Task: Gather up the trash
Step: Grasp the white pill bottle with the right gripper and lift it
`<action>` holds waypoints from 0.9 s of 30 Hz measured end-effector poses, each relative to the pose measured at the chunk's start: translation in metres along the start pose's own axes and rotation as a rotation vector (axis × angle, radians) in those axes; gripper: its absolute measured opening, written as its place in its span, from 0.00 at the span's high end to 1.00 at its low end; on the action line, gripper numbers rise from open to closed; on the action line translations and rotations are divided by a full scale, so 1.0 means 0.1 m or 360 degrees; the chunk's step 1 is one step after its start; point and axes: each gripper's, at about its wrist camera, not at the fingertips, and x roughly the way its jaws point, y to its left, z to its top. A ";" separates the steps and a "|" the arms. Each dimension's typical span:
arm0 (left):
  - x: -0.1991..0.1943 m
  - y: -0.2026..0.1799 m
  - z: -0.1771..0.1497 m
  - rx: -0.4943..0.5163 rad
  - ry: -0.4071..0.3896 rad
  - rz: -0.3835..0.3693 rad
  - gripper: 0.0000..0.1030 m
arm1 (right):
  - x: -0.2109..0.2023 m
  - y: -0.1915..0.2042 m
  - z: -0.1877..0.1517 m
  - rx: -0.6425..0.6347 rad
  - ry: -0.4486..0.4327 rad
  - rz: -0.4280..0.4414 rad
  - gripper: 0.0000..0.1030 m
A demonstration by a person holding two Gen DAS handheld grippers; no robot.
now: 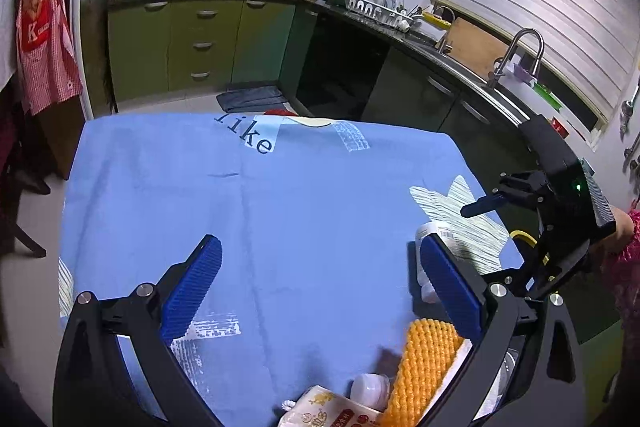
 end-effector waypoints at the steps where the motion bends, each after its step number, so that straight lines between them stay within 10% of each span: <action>1: 0.01 0.02 0.00 -0.0007 0.0007 -0.0005 0.05 | 0.02 0.01 0.00 -0.0023 0.0005 0.0001 0.10; 27: 0.23 -0.10 -0.11 0.0029 0.0084 -0.0004 0.05 | 0.37 0.11 0.12 -0.0060 -0.0018 0.0043 0.19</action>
